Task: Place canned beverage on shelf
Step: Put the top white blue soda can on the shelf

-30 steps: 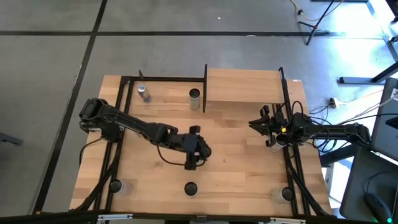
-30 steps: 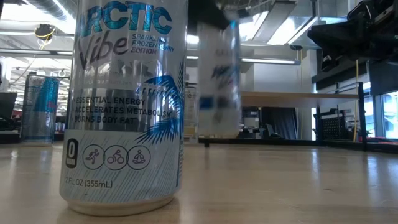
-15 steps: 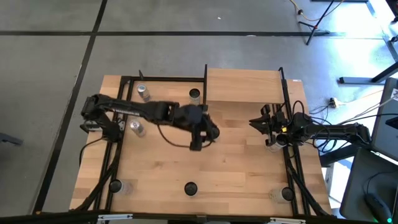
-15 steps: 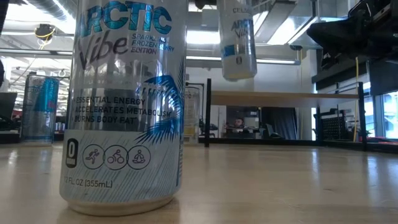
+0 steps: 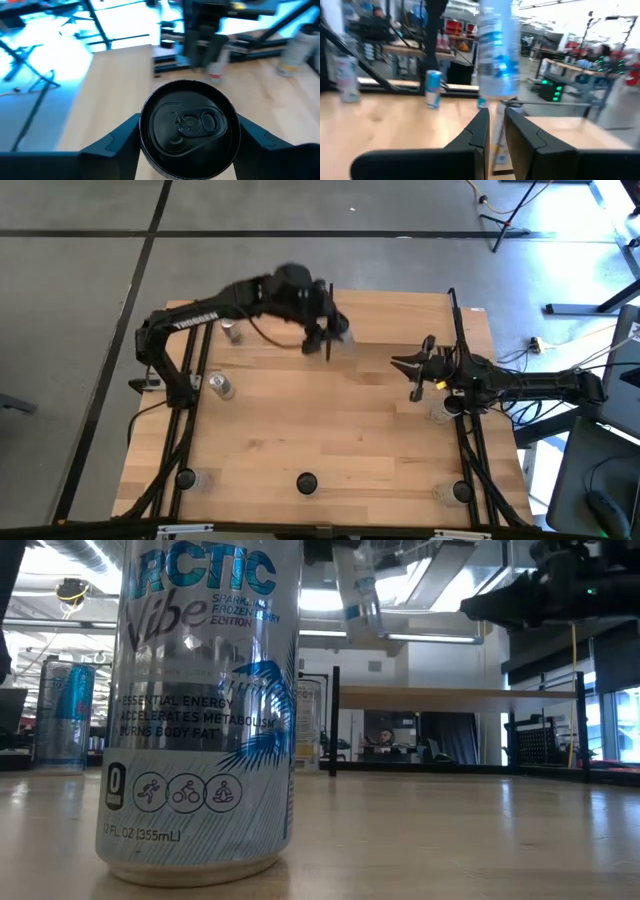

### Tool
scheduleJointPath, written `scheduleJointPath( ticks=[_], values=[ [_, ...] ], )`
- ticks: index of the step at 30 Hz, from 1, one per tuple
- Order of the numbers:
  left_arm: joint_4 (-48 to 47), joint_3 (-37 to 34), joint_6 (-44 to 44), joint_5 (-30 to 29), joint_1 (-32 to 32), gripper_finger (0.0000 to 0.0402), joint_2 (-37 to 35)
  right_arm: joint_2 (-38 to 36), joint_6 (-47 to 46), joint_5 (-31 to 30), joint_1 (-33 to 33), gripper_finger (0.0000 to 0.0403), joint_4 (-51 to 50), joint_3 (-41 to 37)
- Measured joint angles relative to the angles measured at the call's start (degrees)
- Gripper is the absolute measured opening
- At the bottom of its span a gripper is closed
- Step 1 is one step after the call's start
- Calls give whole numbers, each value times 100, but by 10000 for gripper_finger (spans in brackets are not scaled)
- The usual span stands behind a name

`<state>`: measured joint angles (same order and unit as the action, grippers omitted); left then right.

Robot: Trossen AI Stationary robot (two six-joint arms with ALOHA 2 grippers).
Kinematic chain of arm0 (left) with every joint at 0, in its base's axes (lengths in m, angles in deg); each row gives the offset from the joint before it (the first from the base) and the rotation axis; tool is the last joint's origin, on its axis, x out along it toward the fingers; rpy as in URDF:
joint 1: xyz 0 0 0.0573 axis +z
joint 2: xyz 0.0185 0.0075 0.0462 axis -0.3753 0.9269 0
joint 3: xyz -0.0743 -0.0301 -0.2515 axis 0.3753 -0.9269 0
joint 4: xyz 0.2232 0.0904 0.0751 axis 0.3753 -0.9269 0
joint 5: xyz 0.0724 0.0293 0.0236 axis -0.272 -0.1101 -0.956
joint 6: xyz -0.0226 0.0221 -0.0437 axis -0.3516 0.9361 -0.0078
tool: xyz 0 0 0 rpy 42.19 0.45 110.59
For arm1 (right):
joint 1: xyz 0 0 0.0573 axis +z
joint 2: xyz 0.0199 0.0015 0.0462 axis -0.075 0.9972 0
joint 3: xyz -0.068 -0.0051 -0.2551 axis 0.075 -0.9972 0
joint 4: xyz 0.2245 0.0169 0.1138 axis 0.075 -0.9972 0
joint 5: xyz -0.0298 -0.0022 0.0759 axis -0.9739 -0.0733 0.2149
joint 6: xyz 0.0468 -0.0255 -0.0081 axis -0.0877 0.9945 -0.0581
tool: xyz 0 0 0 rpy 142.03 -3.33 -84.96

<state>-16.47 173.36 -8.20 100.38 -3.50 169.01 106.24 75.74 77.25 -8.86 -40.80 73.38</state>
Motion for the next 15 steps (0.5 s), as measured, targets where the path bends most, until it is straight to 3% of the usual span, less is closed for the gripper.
scheduleJointPath(
  ticks=[6, 13, 15],
  values=[
    [-244, 785, 37, 619, 581, 205, 381, 682, 445, -62, -111, 51, 1, 349],
    [-1943, 3055, 619, 579, 961, 205, 1967, 1207, 378, -8, -689, 51, -167, 491],
    [-1566, 2784, 825, 721, 1080, 205, 1955, 1294, 259, 79, -824, 51, -143, 491]
  ],
)
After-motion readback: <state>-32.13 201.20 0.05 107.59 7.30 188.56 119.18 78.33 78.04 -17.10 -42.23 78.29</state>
